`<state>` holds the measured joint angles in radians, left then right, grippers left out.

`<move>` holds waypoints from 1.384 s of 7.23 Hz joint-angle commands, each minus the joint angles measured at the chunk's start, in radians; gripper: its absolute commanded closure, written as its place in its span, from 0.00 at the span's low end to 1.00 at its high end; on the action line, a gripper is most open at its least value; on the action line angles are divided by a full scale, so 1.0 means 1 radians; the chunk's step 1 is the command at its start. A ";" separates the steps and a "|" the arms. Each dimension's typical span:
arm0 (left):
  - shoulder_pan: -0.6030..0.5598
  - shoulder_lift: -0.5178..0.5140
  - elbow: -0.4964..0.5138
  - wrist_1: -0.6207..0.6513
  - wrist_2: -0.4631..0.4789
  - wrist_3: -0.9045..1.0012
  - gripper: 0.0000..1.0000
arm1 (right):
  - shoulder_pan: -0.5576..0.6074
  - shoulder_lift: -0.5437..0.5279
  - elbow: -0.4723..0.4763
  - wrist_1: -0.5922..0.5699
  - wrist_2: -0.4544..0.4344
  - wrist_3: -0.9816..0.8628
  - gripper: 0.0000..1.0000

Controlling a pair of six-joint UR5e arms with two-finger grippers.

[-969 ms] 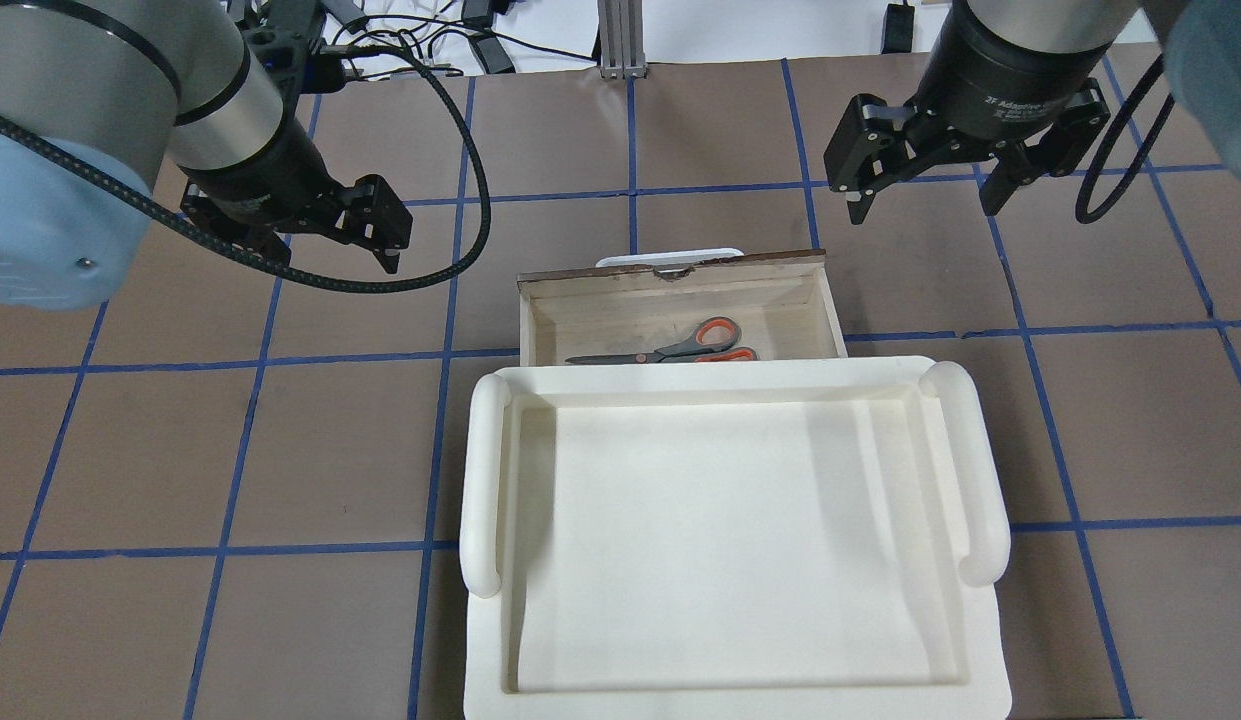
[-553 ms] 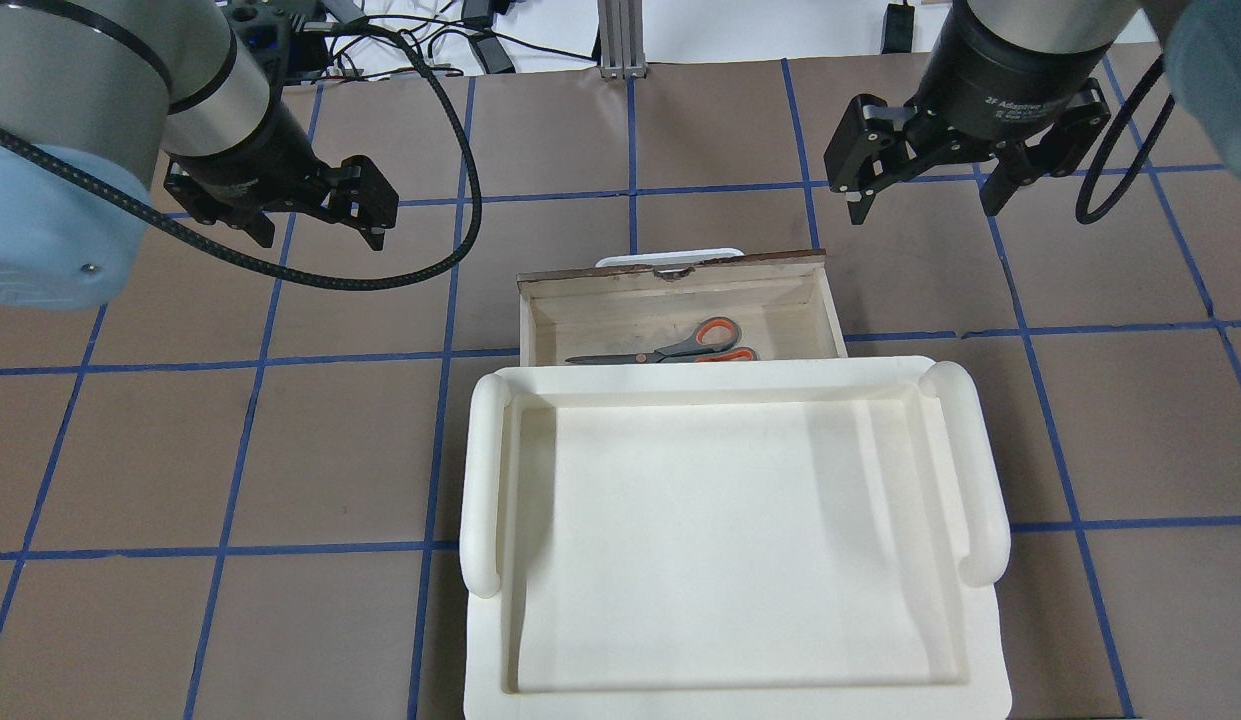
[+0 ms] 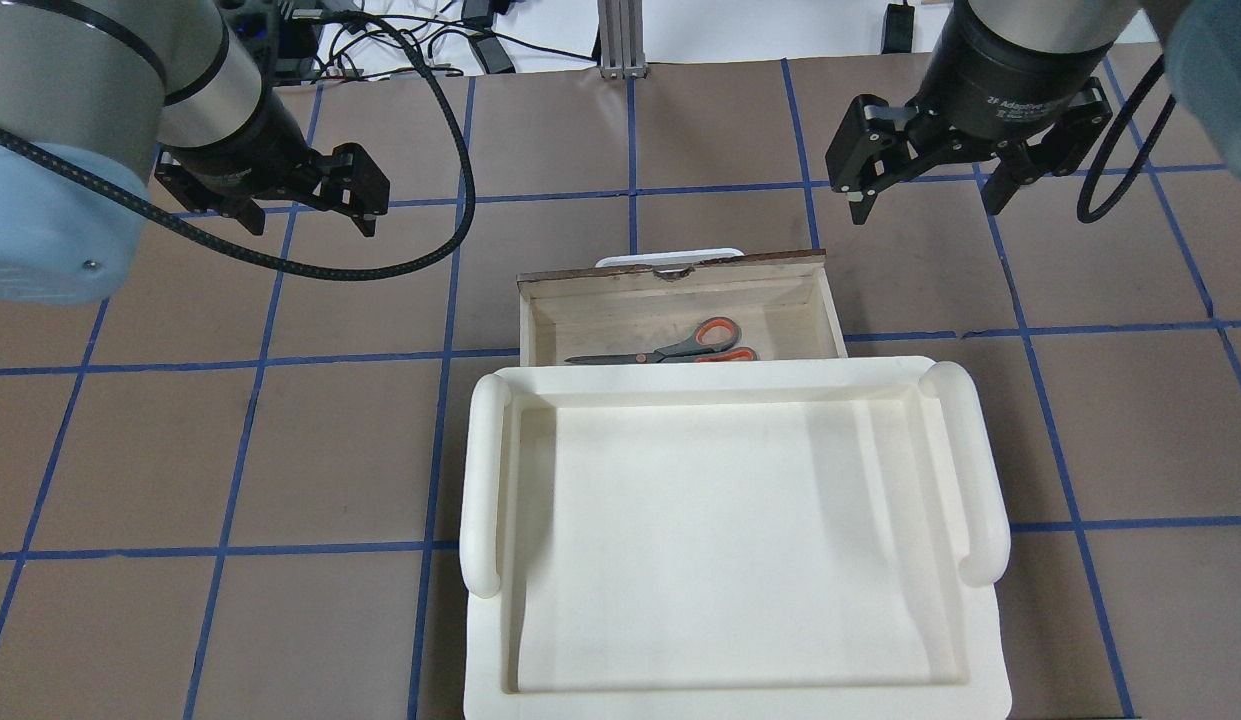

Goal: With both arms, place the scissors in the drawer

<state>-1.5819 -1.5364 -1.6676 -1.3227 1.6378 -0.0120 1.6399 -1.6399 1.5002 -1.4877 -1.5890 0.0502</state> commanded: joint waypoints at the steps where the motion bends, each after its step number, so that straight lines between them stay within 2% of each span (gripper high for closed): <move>1: -0.004 -0.010 -0.001 0.013 -0.003 -0.022 0.00 | 0.000 0.000 0.000 0.001 0.000 0.002 0.00; 6: -0.003 0.033 0.006 0.005 -0.003 -0.039 0.00 | 0.000 0.000 0.009 0.003 0.000 0.000 0.00; 10: 0.003 0.019 -0.015 0.003 0.008 -0.034 0.00 | 0.000 0.002 0.009 0.003 0.000 -0.004 0.00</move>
<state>-1.5868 -1.5146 -1.6778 -1.3211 1.6403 -0.0484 1.6398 -1.6390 1.5093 -1.4849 -1.5892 0.0463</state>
